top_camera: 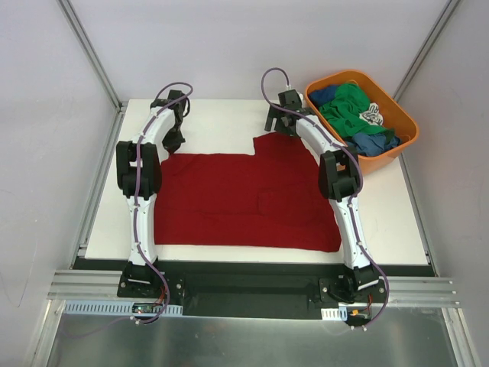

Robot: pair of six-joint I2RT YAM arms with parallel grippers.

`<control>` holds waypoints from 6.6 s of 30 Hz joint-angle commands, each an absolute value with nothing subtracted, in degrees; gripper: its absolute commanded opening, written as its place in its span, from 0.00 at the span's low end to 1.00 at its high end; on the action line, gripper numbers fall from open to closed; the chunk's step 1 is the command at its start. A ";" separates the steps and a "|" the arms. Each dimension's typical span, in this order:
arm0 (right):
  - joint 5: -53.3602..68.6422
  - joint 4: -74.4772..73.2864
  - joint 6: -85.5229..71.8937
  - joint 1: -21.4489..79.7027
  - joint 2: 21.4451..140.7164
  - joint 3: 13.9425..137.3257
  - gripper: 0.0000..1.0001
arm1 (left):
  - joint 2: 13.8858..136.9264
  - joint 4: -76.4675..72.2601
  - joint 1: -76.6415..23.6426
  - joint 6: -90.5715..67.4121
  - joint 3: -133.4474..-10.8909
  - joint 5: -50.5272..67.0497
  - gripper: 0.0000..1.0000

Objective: Fold and stack the t-shirts
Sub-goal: Grap the side of the flattened tshirt furthest away from the robot with both arms, then fold the other side of the tshirt into a rectangle

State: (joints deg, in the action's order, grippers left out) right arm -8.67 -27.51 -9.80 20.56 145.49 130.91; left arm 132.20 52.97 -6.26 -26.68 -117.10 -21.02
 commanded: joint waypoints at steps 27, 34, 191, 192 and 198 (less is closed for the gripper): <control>-16.43 -33.67 -10.47 23.64 143.88 132.02 0.24 | 124.89 49.57 -3.69 -26.19 -110.92 -14.59 0.00; -12.92 -20.40 3.15 24.17 138.53 124.99 0.11 | 123.84 49.66 -3.69 -26.45 -110.39 -14.41 0.00; 26.35 -26.45 1.49 45.87 86.04 56.25 0.98 | 93.96 46.85 -10.55 -35.51 -68.38 -10.19 0.99; 27.93 -26.89 2.10 47.45 85.96 56.77 0.98 | 93.87 46.85 -10.55 -35.42 -68.47 -10.37 0.99; 35.42 -30.05 5.88 49.75 86.13 59.41 0.98 | 94.74 46.93 -10.46 -34.63 -70.48 -8.18 0.99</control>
State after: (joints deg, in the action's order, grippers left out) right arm 28.03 -28.62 2.46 49.41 86.76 56.31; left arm 96.12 45.78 -10.66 -36.38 -67.48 -8.12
